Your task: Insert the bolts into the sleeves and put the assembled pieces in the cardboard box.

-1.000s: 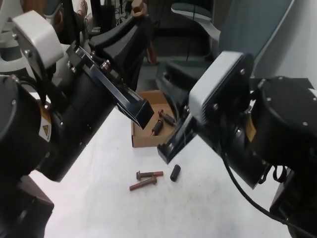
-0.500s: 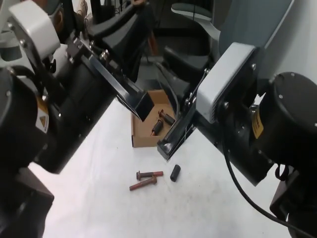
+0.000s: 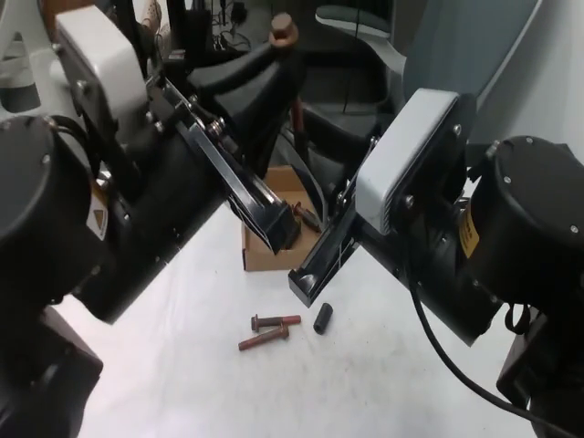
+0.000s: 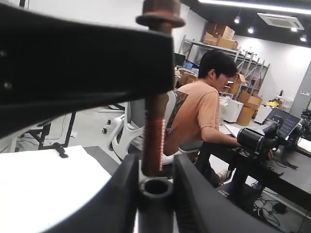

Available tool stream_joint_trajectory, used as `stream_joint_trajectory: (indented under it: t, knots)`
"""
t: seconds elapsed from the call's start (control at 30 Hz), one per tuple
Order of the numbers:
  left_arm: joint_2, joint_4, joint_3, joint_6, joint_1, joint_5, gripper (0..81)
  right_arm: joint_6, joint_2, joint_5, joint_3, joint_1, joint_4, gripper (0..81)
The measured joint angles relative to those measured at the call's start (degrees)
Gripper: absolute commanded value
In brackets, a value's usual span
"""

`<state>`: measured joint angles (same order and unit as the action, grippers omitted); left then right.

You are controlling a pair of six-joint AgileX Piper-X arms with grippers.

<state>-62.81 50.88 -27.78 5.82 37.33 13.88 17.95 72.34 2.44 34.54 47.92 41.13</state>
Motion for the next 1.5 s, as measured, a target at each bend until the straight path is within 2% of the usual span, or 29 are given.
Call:
stream_joint_trajectory:
  t: [1.3,1.33,1.4,1.5]
  knots:
    - [0.0,-7.1,-0.3,-5.8,0.0,0.2,0.7,-2.9,0.0,-1.5,-0.2,0.0,0.5,0.4]
    - [0.0,-7.1,-0.3,-5.8,0.0,0.2,4.5,-2.9,0.0,-1.5,-0.2,0.0,0.5,0.4]
    - [0.0,-7.1,-0.3,-5.8,0.0,0.2,21.8,-2.9,0.0,-1.5,-0.2,0.0,0.5,0.4]
    - [0.0,-7.1,-0.3,-5.8,0.0,0.2,62.7,-2.9,0.0,-1.5,-0.2,0.0,0.5,0.4]
